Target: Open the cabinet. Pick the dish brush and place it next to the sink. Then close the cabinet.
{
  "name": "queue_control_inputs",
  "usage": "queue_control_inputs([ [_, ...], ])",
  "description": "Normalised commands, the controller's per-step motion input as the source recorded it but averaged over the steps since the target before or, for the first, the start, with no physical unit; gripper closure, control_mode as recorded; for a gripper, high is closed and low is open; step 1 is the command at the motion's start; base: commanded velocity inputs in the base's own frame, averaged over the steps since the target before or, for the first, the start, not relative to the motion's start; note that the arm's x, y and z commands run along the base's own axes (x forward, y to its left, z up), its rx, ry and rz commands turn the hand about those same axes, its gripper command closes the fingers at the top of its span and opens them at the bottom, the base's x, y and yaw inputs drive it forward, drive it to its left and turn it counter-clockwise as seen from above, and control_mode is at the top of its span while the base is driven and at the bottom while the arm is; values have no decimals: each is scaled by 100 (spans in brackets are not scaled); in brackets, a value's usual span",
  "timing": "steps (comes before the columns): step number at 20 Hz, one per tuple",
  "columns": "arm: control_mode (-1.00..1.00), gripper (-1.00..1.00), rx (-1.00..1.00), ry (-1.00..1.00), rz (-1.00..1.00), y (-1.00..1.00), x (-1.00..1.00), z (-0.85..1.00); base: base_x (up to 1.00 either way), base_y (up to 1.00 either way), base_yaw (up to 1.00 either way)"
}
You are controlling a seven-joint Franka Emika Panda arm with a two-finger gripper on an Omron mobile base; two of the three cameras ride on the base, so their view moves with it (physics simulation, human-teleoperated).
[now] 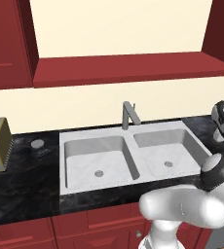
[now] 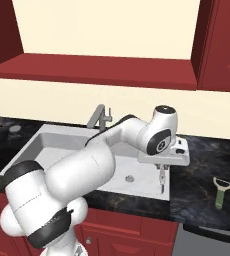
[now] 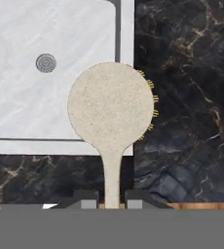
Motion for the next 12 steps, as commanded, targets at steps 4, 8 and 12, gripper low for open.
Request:
queue_control_inputs([
  [4, -100, 100, 0, 2, 0, -35, 24, -37, 0, 0, 0],
  [8, -100, 100, 1, 0, 0, -42, 30, -27, 0, 0, 0],
  [12, -100, 100, 1, 0, 2, -37, 37, -30, 0, 0, 0],
])
